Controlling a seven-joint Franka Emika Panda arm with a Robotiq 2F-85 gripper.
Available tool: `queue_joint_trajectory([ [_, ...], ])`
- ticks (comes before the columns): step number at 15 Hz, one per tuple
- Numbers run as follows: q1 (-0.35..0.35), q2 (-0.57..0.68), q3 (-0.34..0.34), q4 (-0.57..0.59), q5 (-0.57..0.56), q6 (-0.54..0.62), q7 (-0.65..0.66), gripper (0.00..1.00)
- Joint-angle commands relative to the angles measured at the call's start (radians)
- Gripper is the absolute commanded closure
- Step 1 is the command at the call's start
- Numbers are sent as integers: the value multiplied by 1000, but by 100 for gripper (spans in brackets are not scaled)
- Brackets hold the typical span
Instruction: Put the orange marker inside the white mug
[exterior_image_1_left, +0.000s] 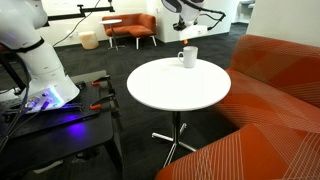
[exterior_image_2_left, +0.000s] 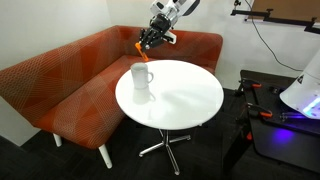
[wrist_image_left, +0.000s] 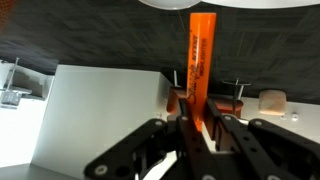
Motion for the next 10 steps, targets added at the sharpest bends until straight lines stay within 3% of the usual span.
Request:
queue_joint_trajectory([
  [1,9,30,-26,45,47,-66,-62,95],
  [10,13,129,-42,127,102,-71,-107,95],
])
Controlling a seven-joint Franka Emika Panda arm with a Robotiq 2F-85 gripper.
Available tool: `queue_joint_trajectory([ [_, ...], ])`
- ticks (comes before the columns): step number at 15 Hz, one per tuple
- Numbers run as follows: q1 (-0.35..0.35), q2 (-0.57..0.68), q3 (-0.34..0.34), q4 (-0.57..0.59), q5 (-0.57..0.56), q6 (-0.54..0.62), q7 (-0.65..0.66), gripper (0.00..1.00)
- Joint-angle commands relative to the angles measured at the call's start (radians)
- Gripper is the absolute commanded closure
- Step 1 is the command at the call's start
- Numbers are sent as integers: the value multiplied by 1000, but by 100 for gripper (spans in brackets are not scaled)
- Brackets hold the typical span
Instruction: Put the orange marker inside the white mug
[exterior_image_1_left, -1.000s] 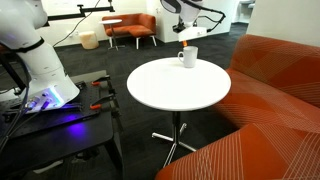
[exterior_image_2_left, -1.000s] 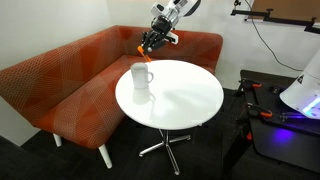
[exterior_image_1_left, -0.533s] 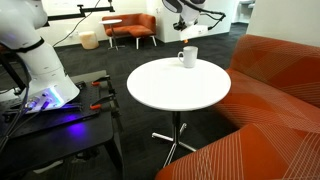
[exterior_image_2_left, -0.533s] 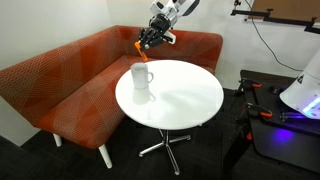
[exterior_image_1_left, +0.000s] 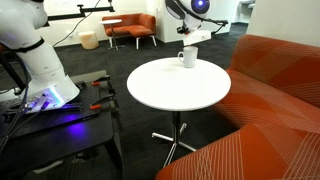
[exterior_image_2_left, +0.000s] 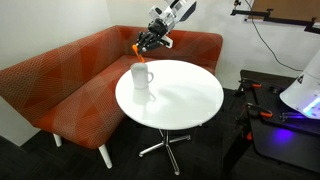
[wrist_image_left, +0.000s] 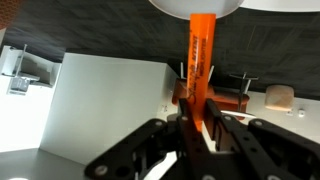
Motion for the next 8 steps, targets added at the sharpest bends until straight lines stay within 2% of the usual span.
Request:
queue_joint_trajectory([
  [1,11,52,-21,65,25,-48,-24,95],
  [7,13,100,-20,111,16,-56,-7,95],
  [8,15,105,-21,116,16,-51,-3,56],
])
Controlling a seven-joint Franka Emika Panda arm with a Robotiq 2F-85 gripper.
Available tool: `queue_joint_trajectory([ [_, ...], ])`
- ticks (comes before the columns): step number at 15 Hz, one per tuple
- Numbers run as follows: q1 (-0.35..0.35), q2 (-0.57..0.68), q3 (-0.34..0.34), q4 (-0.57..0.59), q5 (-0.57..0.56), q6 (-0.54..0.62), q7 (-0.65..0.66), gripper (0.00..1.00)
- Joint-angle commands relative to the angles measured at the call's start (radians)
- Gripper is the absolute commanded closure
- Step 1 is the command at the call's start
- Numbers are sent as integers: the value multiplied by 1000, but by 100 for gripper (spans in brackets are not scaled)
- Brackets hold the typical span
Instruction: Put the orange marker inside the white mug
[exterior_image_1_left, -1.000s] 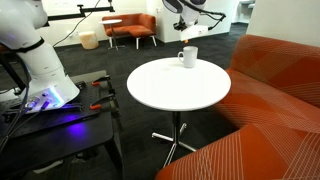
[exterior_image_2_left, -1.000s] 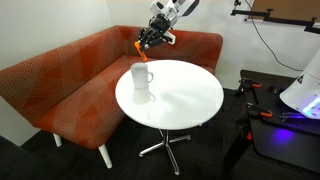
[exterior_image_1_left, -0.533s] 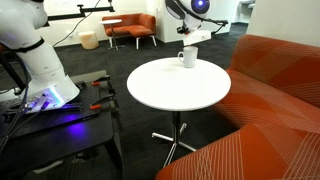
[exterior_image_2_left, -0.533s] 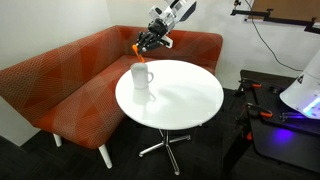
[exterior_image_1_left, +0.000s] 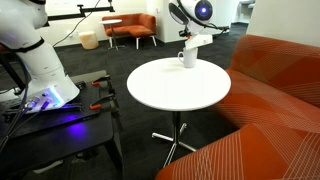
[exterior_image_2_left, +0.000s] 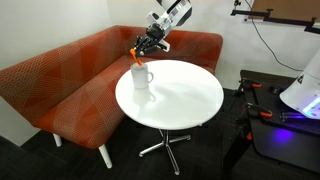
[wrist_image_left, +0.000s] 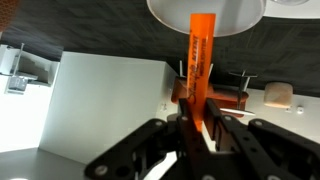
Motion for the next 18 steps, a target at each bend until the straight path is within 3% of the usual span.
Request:
queue_joint_trajectory([
  [1,15,32,-20,47,14,-37,-1,55],
  [7,14,26,-17,39,22,-45,21,11],
  [9,19,2,-16,14,25,-40,23,0],
  [18,55,-105,-18,-90,57,-19,36,0],
])
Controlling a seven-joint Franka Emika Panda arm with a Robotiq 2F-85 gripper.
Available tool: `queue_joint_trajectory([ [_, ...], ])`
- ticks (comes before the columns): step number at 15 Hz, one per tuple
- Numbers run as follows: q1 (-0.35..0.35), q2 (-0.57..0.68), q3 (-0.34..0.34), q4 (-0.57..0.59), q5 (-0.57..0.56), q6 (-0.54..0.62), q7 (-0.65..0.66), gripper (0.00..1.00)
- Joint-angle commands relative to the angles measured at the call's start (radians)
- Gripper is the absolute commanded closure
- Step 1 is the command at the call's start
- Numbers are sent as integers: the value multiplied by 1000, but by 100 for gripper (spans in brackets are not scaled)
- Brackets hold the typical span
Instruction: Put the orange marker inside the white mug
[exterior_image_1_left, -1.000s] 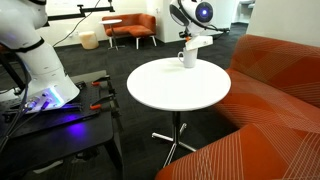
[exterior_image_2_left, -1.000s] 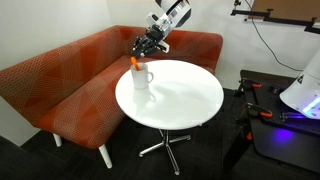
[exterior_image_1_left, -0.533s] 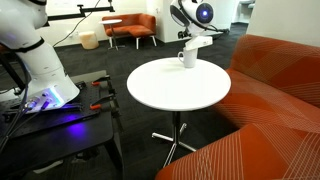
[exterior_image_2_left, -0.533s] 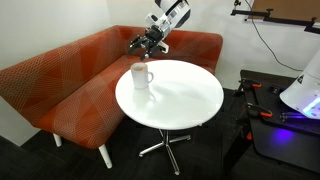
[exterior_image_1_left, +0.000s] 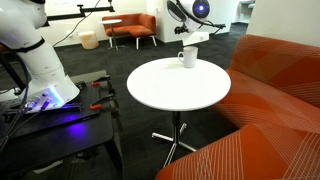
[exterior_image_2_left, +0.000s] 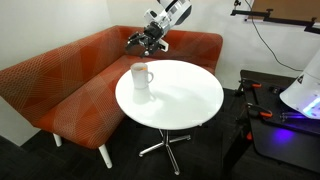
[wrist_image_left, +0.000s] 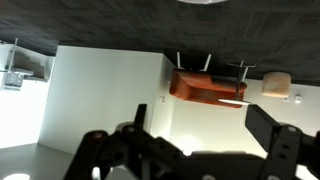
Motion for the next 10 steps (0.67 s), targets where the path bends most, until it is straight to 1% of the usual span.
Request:
queue_joint_trajectory([
  [1,25,-94,-19,-91,30,-2,2,0],
  [9,39,-185,-27,-172,5,-26,-11,0],
  [10,43,-129,-28,-119,11,-11,-1,0],
])
